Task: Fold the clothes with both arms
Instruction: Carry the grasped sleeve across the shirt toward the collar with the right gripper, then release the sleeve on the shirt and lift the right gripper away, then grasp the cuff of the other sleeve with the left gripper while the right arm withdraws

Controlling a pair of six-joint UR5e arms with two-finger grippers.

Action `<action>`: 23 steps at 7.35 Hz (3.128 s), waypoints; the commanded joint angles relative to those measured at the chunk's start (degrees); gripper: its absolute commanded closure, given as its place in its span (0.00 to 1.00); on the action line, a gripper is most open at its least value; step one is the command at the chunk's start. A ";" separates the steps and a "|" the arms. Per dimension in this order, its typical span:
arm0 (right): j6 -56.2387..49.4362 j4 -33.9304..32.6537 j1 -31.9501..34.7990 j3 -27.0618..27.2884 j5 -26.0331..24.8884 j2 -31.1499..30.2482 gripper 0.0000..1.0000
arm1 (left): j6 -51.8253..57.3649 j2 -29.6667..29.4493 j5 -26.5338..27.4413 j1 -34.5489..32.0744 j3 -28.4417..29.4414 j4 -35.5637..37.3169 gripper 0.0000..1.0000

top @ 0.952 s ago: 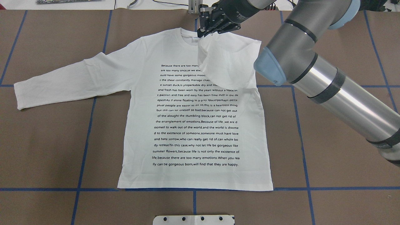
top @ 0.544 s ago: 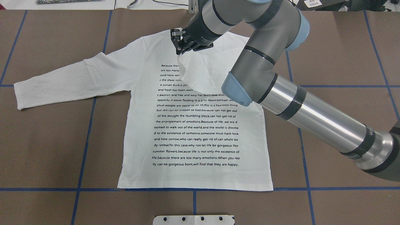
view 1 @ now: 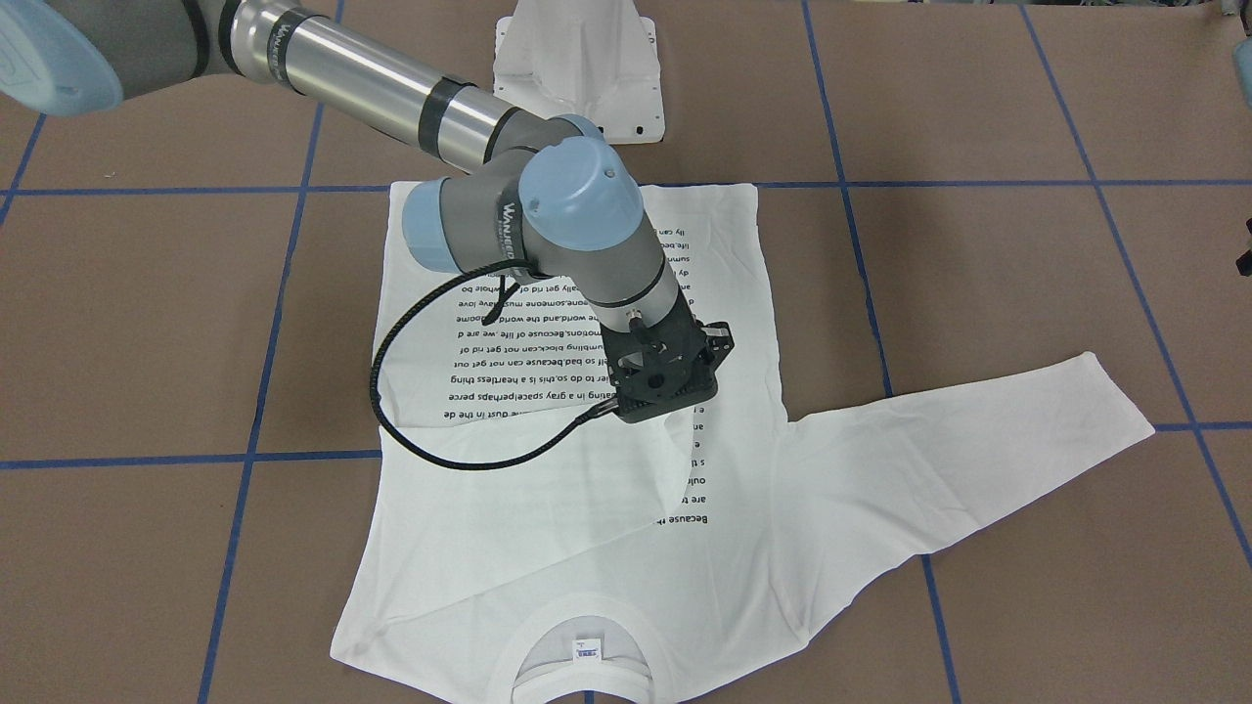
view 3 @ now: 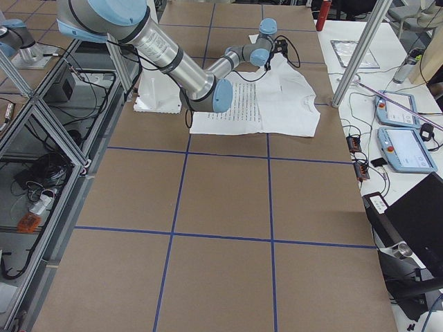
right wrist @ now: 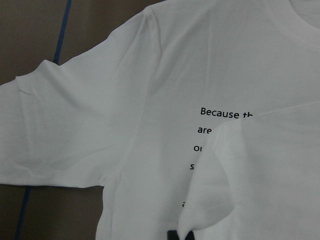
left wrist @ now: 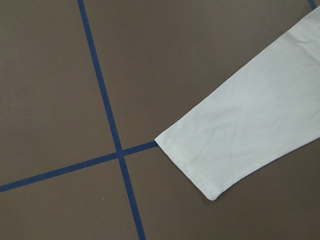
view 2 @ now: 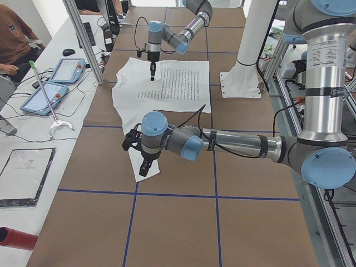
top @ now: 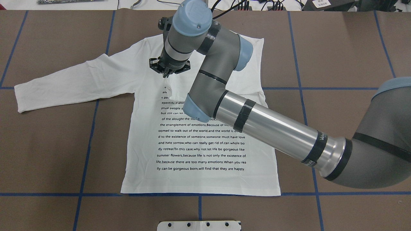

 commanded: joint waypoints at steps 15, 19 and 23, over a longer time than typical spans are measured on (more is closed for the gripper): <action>-29.31 -43.77 20.90 44.67 4.28 -32.04 0.00 | -57.07 2.11 17.56 19.68 12.51 -38.52 0.01; -41.37 -43.15 28.59 46.60 10.55 -43.93 0.00 | -59.25 -1.47 26.02 23.76 18.02 -38.52 0.01; -43.04 -43.24 30.44 47.49 10.64 -45.45 0.00 | -56.09 -2.73 25.95 24.11 21.47 -38.52 0.02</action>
